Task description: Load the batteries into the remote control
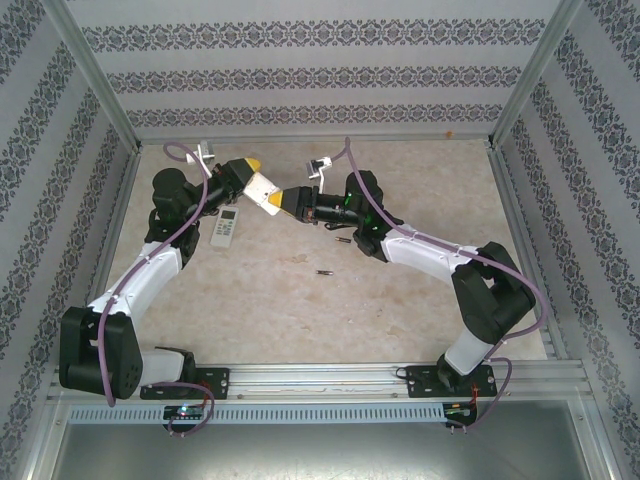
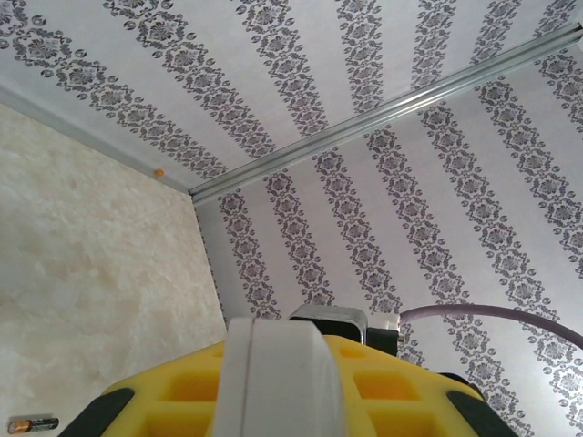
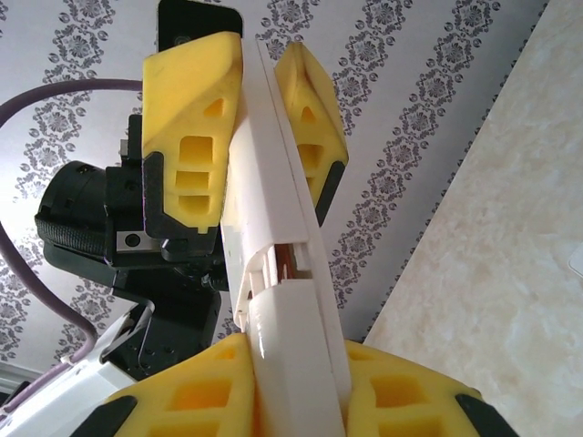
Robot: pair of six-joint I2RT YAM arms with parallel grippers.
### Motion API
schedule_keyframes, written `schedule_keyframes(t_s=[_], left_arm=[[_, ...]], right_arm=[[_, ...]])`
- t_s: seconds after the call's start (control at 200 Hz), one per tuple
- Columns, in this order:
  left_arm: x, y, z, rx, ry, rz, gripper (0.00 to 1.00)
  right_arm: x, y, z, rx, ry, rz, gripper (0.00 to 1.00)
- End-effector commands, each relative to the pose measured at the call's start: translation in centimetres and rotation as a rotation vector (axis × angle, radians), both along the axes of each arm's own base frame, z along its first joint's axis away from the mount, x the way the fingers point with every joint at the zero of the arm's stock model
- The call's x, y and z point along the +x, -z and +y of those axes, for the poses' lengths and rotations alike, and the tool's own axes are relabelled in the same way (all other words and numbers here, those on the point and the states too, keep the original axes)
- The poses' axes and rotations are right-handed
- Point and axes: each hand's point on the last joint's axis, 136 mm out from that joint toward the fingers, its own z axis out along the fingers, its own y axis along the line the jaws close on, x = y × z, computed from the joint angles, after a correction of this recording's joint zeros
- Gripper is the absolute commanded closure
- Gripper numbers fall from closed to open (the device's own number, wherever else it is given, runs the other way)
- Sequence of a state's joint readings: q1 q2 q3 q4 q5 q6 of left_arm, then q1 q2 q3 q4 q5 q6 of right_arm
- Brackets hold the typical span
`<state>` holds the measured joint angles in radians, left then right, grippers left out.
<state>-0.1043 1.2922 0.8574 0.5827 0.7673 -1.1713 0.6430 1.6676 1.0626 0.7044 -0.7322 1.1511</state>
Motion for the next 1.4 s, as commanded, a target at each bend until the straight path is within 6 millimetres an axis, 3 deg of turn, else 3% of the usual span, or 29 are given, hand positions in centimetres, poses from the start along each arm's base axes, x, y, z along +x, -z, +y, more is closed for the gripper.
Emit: schedule_keyframes(t_s=[0.0,0.295,0.53,0.669,0.764,0.814,0.919,1.054,1.259,1.399], left_arm=[[0.5,-4.7,2.6,0.008,-0.104,-0.152,0.98],[1.6,-4.0,6.3,0.026,-0.184,-0.136,0.98],[1.7,-2.4,6.4,-0.001,-0.185,-0.109,0.98],[1.9,-1.6,6.3,-0.027,-0.177,-0.092,0.98],[1.9,-1.1,6.3,-0.02,-0.174,-0.082,0.98],[1.7,-0.6,6.3,-0.01,-0.176,-0.071,0.98],[1.1,0.9,6.3,0.014,-0.195,-0.038,0.98],[-0.2,5.1,4.8,0.135,-0.193,0.061,0.98],[-2.0,10.8,-0.2,0.277,-0.065,0.143,0.99],[-2.1,14.2,-1.9,0.291,-0.066,0.194,1.0]], right_arm=[[0.1,5.0,-1.3,-0.101,0.008,0.106,0.85],[0.4,7.6,-4.3,-0.133,0.044,0.153,0.82],[0.7,7.8,-4.7,-0.132,0.04,0.153,0.79],[1.0,7.5,-4.8,-0.131,0.061,0.122,0.88],[2.6,7.9,-6.1,-0.167,0.126,0.112,0.87],[4.2,9.2,-7.6,-0.226,0.192,0.12,0.87],[8.1,14.1,-11.8,-0.417,0.33,0.206,0.86],[11.8,18.3,-15.1,-0.52,0.408,0.279,0.83],[13.7,23.4,-17.5,-0.61,0.444,0.384,0.78],[12.9,26.2,-18.6,-0.673,0.462,0.462,0.77]])
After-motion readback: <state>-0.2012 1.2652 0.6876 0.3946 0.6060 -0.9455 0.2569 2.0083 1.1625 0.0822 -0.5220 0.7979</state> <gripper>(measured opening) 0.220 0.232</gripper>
